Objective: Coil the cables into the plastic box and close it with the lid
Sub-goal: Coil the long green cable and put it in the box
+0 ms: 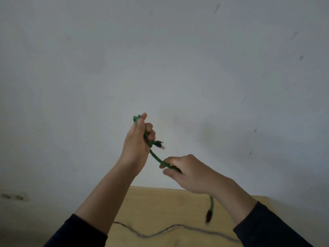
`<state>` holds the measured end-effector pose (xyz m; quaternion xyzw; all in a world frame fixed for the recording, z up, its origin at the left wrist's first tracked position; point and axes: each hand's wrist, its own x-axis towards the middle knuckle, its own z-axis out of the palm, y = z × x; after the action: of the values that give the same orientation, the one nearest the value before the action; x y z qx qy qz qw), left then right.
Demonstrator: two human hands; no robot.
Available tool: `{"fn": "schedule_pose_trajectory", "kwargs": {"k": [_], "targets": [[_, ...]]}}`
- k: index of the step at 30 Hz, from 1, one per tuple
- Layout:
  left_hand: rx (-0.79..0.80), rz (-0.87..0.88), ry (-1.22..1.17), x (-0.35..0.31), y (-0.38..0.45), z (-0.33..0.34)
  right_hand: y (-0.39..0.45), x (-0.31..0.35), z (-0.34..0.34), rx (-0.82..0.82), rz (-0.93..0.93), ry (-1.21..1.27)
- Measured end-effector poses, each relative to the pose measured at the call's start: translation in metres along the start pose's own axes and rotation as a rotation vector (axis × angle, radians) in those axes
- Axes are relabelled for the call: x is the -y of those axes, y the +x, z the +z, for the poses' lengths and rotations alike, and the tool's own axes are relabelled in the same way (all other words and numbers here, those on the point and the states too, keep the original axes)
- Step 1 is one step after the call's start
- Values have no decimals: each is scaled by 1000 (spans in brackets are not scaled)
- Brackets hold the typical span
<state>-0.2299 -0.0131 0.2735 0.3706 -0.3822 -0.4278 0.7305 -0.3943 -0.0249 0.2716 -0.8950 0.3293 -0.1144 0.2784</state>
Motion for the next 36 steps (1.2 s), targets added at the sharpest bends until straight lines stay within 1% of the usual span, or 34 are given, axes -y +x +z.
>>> {"fn": "schedule_pose_trajectory", "kwargs": {"k": [1, 2, 3, 4, 5, 7, 9, 14, 17, 19, 21, 22, 25, 27, 31, 36], "targets": [[-12, 42, 224, 5, -4, -1, -3, 6, -5, 34, -13, -59], [14, 82, 408, 11, -9, -2, -4, 11, -12, 50, -29, -112], [60, 110, 530, 16, -15, -4, -6, 15, -21, 51, -37, -152], [117, 117, 588, 21, -22, -6, -6, 18, -30, 43, -34, -172], [176, 98, 598, 24, -29, -8, -7, 20, -39, 26, -26, -169], [295, 20, 528, 26, -42, -7, -7, 20, -55, -24, -25, -98], [380, -35, 434, 28, -52, -5, -5, 15, -65, -65, -55, -17], [450, -115, 298, 25, -57, -2, 0, -1, -55, -215, -142, 213], [508, -187, 134, 23, -57, -2, 1, -4, -40, -188, -159, 355], [532, -262, 3, 22, -55, -5, 1, -3, -36, -167, -154, 388], [521, -275, -12, 22, -53, -9, 1, -4, -35, -173, -149, 368], [495, -249, 26, 22, -53, -10, 2, -5, -35, -189, -137, 369], [322, -23, 344, 27, -53, -9, 5, -6, -36, -285, -69, 424], [240, 59, 427, 31, -53, -5, 6, -7, -36, -287, -26, 419], [159, 97, 398, 30, -49, -6, 1, -14, -39, -208, -24, 377], [112, 163, 319, 20, -42, -8, -8, -20, -46, -283, -100, 421]]}}
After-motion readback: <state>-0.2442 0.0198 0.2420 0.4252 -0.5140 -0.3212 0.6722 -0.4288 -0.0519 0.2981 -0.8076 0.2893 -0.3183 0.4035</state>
